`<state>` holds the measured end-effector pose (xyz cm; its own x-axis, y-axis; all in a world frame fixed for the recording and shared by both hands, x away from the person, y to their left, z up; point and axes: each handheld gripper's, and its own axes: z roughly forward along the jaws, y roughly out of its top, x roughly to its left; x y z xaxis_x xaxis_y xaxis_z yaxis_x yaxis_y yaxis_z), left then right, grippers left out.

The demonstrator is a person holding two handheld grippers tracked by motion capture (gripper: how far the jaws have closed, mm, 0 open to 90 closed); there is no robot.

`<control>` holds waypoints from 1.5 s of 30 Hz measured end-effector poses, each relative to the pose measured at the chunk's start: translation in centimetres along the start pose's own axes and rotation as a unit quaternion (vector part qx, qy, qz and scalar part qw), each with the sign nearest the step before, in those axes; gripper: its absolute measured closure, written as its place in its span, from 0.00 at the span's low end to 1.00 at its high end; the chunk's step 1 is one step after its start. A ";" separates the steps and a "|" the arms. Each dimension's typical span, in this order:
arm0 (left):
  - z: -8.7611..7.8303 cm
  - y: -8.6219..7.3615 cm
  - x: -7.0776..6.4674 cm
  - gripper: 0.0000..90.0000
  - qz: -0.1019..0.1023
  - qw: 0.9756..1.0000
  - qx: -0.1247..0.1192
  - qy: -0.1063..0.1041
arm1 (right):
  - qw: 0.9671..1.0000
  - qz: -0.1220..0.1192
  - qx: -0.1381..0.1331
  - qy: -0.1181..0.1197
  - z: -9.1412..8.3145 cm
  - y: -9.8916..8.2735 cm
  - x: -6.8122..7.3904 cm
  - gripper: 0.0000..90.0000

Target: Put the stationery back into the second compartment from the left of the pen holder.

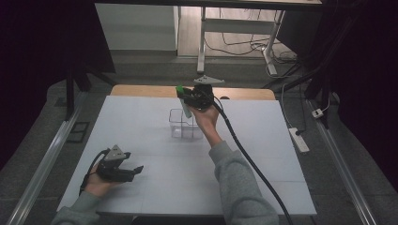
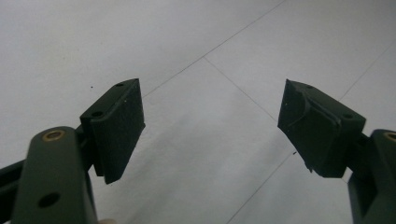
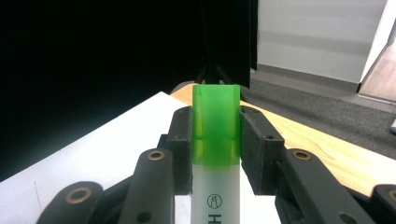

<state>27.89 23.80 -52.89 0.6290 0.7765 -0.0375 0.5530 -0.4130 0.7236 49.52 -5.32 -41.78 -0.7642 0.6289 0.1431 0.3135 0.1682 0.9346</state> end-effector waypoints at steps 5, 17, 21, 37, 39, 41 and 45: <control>0.1 -0.1 0.1 0.24 0.000 1.000 0.002 -0.001 | 1.000 -0.006 0.013 -0.008 0.4 -0.5 -0.2 0.72; 0.1 0.0 0.0 0.24 0.003 1.000 0.004 0.001 | 0.999 -0.017 0.033 -0.008 -0.2 -0.3 0.1 0.59; 0.1 -0.1 0.0 0.24 0.002 1.000 0.004 -0.001 | 0.999 -0.025 0.042 -0.009 -0.4 -0.3 0.2 0.57; 0.0 -0.1 0.0 0.24 0.002 1.000 0.002 -0.001 | 0.996 -0.040 0.077 -0.019 -2.4 -0.9 0.1 0.49; -0.1 -0.1 0.0 0.24 0.002 1.000 0.001 0.000 | 0.996 -0.041 0.077 -0.020 -2.9 -1.1 0.1 0.48; 0.0 -0.1 0.0 0.24 0.001 1.000 0.002 0.000 | 0.996 -0.043 0.081 -0.021 -3.5 -1.2 0.0 0.48; 0.0 -0.1 0.0 0.24 0.002 1.000 0.003 0.000 | 0.994 -0.044 0.092 -0.027 -4.9 -1.8 -0.4 0.46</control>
<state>27.84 23.80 -52.93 0.6311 0.7749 -0.0352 0.5541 -0.4186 0.7195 46.46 -9.59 -41.93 -0.7630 0.6451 0.0402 0.3475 0.3570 0.8671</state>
